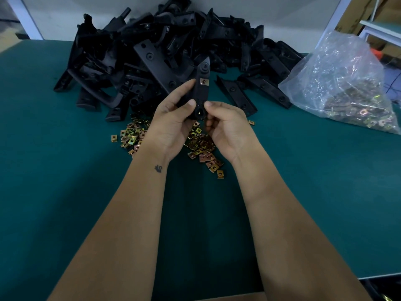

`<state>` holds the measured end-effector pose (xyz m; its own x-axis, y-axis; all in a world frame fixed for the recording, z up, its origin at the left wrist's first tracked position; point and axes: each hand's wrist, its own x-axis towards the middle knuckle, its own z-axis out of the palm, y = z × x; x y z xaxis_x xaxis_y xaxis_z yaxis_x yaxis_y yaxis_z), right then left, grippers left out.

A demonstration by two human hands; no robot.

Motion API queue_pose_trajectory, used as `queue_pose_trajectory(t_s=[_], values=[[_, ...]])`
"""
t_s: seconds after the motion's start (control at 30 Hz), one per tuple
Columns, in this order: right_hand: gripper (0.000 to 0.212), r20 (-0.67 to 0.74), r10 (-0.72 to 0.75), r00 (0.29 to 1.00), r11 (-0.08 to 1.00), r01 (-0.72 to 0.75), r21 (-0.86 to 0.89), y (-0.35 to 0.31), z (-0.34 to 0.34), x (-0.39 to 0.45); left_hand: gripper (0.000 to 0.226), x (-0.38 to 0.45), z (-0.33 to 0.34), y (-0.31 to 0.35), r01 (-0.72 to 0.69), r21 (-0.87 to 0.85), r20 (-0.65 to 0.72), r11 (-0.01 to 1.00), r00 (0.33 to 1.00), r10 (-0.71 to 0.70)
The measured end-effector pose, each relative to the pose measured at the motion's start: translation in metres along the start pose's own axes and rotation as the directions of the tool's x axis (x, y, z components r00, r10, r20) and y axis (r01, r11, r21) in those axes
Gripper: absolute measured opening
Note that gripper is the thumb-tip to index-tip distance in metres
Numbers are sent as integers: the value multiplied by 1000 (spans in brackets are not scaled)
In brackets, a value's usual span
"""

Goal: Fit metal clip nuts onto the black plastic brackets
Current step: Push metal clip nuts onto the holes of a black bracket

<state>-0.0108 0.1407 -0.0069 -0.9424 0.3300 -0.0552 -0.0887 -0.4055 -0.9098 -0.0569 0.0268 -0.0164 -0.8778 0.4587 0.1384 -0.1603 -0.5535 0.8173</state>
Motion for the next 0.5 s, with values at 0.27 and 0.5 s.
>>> queue_pose_trajectory(t_s=[0.27, 0.5], values=[[24, 4, 2, 1000, 1000, -2, 7, 0, 3, -2, 40, 0, -1, 0, 4, -9, 18, 1000, 1000, -4], [25, 46, -19, 999, 997, 23, -78, -2, -1, -1, 35, -1, -3, 1, 51, 7, 18, 999, 999, -52]])
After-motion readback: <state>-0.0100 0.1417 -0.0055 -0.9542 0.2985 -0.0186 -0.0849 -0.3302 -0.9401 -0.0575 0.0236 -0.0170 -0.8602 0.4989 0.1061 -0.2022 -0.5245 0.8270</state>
